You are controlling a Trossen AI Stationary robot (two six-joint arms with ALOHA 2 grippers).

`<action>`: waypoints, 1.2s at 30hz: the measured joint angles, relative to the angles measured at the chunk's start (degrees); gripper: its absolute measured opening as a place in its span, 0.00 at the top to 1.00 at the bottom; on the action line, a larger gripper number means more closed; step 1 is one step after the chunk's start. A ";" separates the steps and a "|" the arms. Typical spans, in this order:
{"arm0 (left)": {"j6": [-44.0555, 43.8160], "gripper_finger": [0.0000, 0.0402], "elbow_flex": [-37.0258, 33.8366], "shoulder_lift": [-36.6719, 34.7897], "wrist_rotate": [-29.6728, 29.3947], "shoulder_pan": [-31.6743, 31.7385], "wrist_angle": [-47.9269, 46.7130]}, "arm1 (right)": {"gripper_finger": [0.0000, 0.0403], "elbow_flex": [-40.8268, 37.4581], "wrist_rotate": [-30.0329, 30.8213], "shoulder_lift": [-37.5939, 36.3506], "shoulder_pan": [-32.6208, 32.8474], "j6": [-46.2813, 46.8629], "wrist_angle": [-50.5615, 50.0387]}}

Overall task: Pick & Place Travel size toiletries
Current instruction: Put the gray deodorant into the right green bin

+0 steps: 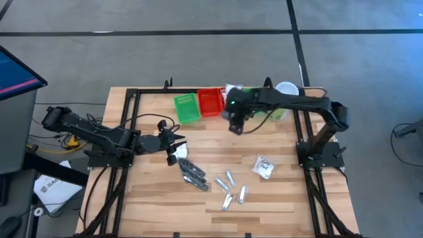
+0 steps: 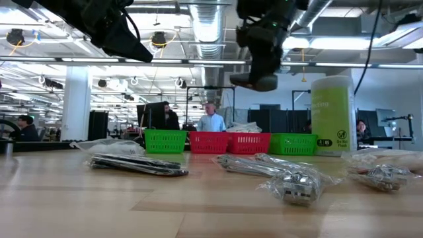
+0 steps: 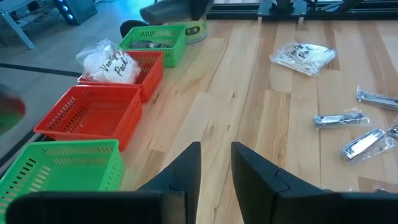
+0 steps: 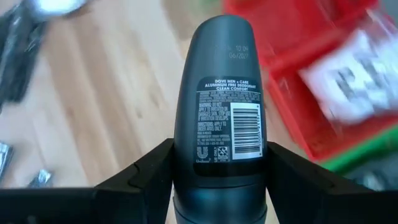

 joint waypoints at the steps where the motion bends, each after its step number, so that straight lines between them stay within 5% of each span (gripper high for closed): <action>1: 0.00 0.80 0.00 0.00 0.00 0.00 0.02 | 0.49 -1.45 0.36 -0.95 -0.91 1.35 0.40; 10: 0.00 0.80 0.00 -0.02 0.00 0.00 0.02 | 0.49 -8.56 7.30 -3.48 -9.42 9.60 2.39; 36: -0.02 0.80 0.00 -0.02 0.00 -0.01 -0.44 | 0.47 -8.58 10.98 6.25 -23.10 12.87 6.49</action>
